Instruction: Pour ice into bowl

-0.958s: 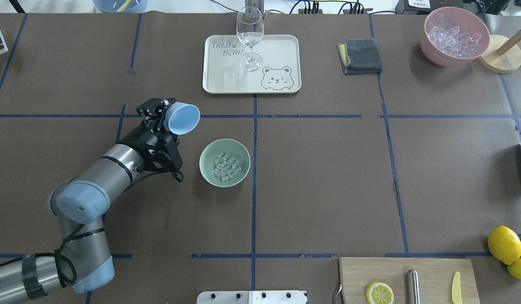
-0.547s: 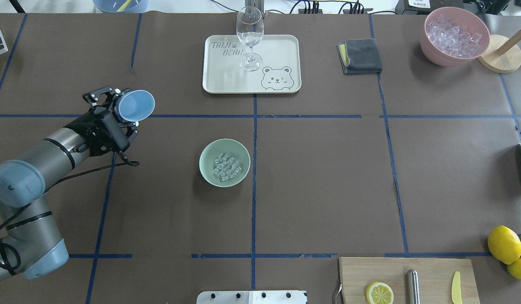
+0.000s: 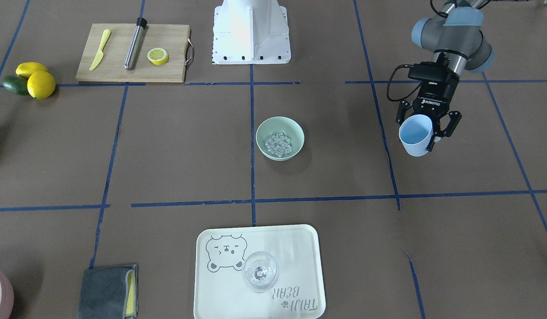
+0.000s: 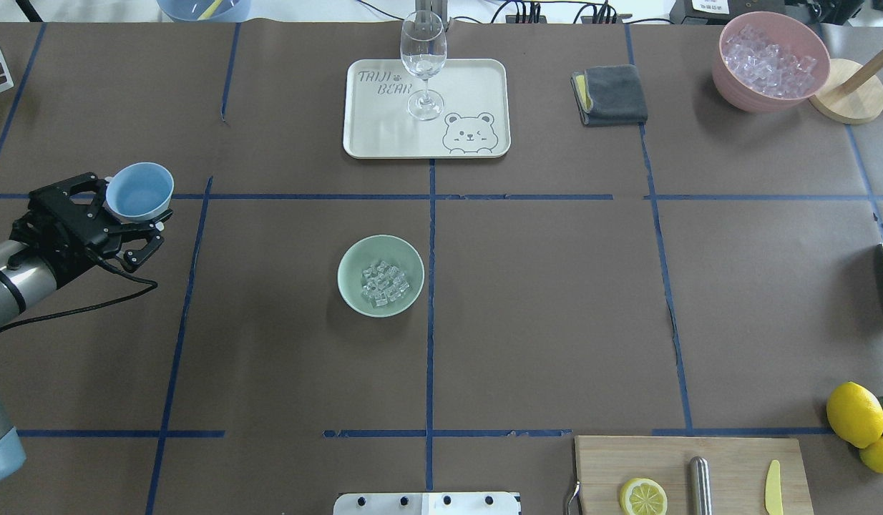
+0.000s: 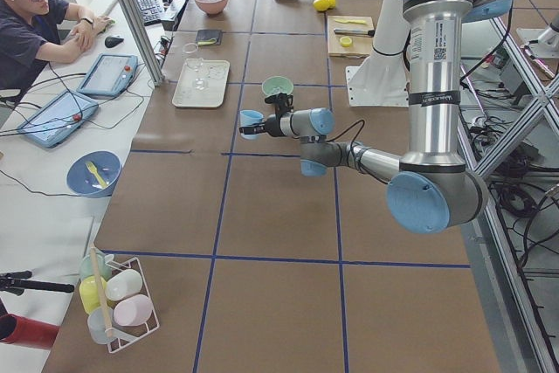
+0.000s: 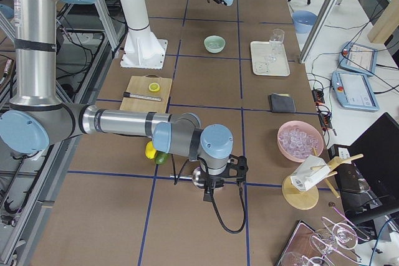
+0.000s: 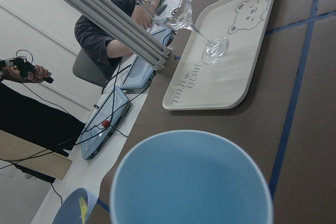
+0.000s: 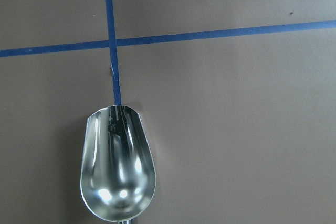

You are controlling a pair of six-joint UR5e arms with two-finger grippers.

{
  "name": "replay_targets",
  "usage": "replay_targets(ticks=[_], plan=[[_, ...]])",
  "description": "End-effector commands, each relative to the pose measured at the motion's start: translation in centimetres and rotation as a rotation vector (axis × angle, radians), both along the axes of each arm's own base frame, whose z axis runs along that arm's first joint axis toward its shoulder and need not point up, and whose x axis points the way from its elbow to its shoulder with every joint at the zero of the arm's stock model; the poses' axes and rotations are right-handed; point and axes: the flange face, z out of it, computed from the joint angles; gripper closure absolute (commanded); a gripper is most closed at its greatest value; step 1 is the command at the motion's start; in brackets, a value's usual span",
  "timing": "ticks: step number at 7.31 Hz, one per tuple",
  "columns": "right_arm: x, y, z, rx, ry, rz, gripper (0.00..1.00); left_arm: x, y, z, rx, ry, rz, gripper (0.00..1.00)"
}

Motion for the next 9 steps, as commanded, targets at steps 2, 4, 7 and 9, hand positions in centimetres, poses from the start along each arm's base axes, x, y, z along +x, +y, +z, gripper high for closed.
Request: replay_targets(ticks=[2,4,7,9], plan=[[0.0,0.0,0.1,-0.005,-0.002,0.005,0.00,-4.3,3.1,6.6,-0.313,0.328,-0.048,1.00],[0.0,0.0,0.2,-0.006,-0.002,0.003,0.00,-6.1,2.0,10.7,-0.351,0.418,-0.323,1.00],[0.0,0.0,0.1,-0.004,-0.002,0.003,0.00,-5.5,2.6,13.9,-0.353,0.373,-0.389,1.00],[0.0,0.0,0.1,-0.004,-0.001,0.003,0.00,-2.6,4.8,15.6,-0.378,0.389,-0.392,1.00]])
